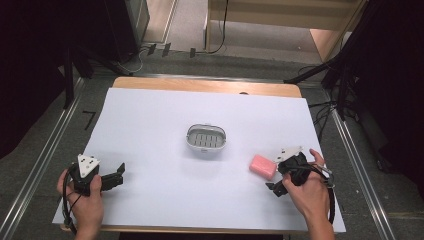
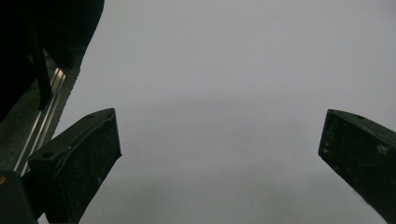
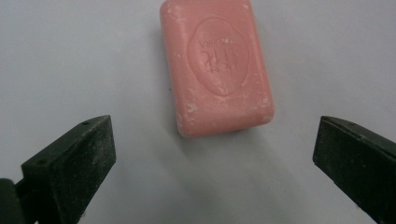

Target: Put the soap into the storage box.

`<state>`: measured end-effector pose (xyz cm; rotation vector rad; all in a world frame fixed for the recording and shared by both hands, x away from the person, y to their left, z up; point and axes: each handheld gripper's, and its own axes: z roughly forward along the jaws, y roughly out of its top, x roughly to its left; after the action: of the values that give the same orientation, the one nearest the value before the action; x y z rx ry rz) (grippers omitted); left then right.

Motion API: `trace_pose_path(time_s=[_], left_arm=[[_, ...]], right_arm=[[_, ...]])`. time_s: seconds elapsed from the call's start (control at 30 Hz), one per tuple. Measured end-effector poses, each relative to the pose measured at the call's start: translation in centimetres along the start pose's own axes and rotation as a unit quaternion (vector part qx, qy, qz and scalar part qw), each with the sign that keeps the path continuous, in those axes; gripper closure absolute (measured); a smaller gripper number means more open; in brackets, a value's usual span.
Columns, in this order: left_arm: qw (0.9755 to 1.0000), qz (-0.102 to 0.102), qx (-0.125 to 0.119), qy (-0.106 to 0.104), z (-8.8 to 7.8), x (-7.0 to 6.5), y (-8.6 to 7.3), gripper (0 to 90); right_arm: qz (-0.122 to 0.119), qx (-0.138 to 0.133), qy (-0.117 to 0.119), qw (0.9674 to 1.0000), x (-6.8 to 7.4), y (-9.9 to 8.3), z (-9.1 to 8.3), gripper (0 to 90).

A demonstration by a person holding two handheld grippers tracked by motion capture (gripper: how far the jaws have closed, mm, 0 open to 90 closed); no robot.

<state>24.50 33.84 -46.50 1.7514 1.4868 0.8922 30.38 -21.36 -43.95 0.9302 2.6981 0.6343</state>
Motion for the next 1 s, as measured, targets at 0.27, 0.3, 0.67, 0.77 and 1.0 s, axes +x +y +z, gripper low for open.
trace_pose_path(time_s=[0.27,0.3,0.67,0.77,1.0], left_arm=[[1.0,-0.002,0.0,-0.001,0.0,0.0,0.0,0.0],[1.0,-0.001,0.001,-0.001,0.0,0.0,0.0,0.0],[1.0,-0.003,0.0,-0.002,0.0,0.0,0.0,0.0],[1.0,-0.003,0.0,-0.002,0.0,0.0,0.0,0.0],[1.0,-0.001,0.0,-0.001,0.1,0.0,0.0,0.0]], right_arm=[[-0.008,0.015,0.013,0.9998,0.0,1.4,0.9,0.0],[-0.009,0.016,0.015,0.9997,-0.1,1.5,1.0,0.1],[-0.013,0.022,0.017,0.9995,0.0,2.2,1.5,13.9],[-0.011,0.025,0.02,0.9994,-0.2,2.3,1.7,16.8],[-0.007,0.033,0.02,0.9992,-0.3,2.8,2.2,25.9]])
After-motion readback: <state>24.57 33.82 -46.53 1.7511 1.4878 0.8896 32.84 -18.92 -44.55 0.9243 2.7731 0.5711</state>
